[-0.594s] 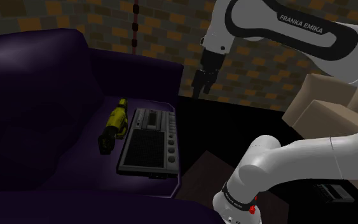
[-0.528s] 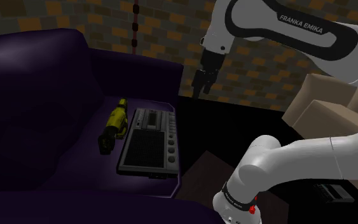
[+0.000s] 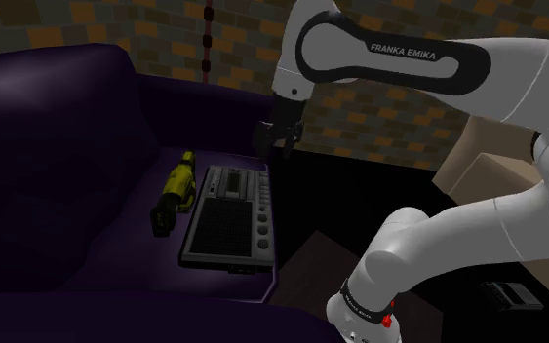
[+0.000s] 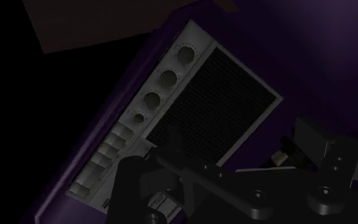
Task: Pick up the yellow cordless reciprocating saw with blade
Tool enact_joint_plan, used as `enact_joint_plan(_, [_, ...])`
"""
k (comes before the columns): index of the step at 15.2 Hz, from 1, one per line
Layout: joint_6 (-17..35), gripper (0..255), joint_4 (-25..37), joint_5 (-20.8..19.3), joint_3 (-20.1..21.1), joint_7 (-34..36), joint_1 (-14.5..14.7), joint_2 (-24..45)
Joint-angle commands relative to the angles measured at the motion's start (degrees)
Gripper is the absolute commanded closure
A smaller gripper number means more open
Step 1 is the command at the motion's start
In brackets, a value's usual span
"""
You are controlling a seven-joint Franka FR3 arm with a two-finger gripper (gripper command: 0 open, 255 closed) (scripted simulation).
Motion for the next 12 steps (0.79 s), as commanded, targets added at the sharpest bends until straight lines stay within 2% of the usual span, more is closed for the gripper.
enact_joint_plan(1, [3.3,0,0.4,0.8,1.8,3.5,-0.6,3.3])
enact_joint_plan(7, [12.6,0,3.0,1.7,7.2,14.2,-2.3,14.3])
enact_joint_plan(12, [19.4,0,7.4,0.1,10.9,23.6,-3.8,24.9])
